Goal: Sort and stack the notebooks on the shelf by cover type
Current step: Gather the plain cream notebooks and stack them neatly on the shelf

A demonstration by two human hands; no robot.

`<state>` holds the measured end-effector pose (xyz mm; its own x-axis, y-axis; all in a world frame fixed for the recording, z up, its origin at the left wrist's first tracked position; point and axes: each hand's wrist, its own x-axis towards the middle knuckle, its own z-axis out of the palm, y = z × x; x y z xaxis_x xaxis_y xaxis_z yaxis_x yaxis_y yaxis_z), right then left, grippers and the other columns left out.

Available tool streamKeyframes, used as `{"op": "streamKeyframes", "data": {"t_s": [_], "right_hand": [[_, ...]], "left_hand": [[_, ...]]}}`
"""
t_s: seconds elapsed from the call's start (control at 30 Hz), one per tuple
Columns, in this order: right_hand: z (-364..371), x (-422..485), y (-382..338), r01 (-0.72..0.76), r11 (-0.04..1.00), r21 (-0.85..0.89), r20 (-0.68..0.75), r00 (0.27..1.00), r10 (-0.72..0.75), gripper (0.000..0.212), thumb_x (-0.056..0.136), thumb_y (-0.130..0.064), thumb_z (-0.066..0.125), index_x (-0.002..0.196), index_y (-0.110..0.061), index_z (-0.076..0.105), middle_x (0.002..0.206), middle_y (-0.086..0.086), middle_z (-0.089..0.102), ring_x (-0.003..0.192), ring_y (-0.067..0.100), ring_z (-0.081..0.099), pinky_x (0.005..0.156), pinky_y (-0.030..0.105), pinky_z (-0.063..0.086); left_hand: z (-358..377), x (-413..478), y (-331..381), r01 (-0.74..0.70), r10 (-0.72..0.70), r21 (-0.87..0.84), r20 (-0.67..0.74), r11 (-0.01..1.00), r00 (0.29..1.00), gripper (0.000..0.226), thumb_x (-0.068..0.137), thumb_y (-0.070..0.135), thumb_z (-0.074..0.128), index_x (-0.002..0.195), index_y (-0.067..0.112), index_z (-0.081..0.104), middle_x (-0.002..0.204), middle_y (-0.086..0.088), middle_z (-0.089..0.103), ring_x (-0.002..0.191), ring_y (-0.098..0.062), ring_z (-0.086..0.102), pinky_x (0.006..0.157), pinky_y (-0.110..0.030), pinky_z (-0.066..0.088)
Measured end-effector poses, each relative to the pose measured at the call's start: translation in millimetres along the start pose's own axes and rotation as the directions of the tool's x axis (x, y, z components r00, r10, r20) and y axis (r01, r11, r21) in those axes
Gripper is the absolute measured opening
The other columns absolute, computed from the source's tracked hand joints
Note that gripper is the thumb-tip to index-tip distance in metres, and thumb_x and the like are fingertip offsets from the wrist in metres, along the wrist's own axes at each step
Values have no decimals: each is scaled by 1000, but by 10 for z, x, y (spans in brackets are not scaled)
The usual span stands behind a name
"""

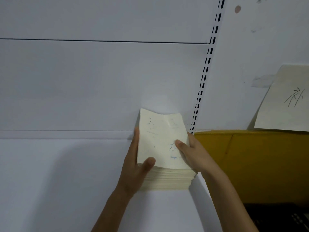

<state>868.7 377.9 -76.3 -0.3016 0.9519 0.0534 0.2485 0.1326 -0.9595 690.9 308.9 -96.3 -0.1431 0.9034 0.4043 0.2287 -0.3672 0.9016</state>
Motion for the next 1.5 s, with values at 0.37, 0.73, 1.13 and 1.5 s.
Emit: {"op": "streamKeyframes", "data": {"t_s": [0.37, 0.73, 1.13, 1.5], "right_hand": [[-5, -65, 234, -369, 562, 741, 223, 924, 312, 42, 91, -38, 54, 125, -14, 60, 110, 10, 71, 91, 26, 71, 61, 34, 57], [-14, 75, 236, -322, 753, 574, 255, 944, 209, 55, 88, -60, 49, 127, -22, 58, 118, 5, 68, 108, 23, 65, 76, 34, 57], [11, 402, 9, -345, 764, 545, 172, 938, 301, 40, 96, -38, 50, 122, -9, 57, 75, 5, 75, 65, 21, 72, 47, 29, 54], [-16, 96, 165, -416, 718, 558, 277, 909, 312, 45, 88, -40, 61, 125, -14, 59, 112, 9, 71, 99, 26, 69, 66, 33, 57]], "left_hand": [[-50, 53, 12, 265, -252, -305, 82, 915, 964, 65, 72, 86, 30, 124, 53, 52, 135, 21, 53, 128, -1, 45, 105, -27, 40], [-180, 181, 16, 492, -392, -411, 307, 767, 867, 61, 86, 67, 38, 124, 25, 61, 120, -6, 66, 109, -19, 64, 80, -30, 53], [-102, 276, 71, 573, -496, -432, 287, 697, 820, 56, 73, 56, 53, 115, 20, 63, 101, -3, 73, 89, -18, 71, 66, -28, 53], [-123, 210, 36, 592, -531, -424, 266, 685, 805, 53, 78, 58, 53, 115, 21, 65, 105, -5, 72, 90, -20, 70, 68, -30, 53]]}}
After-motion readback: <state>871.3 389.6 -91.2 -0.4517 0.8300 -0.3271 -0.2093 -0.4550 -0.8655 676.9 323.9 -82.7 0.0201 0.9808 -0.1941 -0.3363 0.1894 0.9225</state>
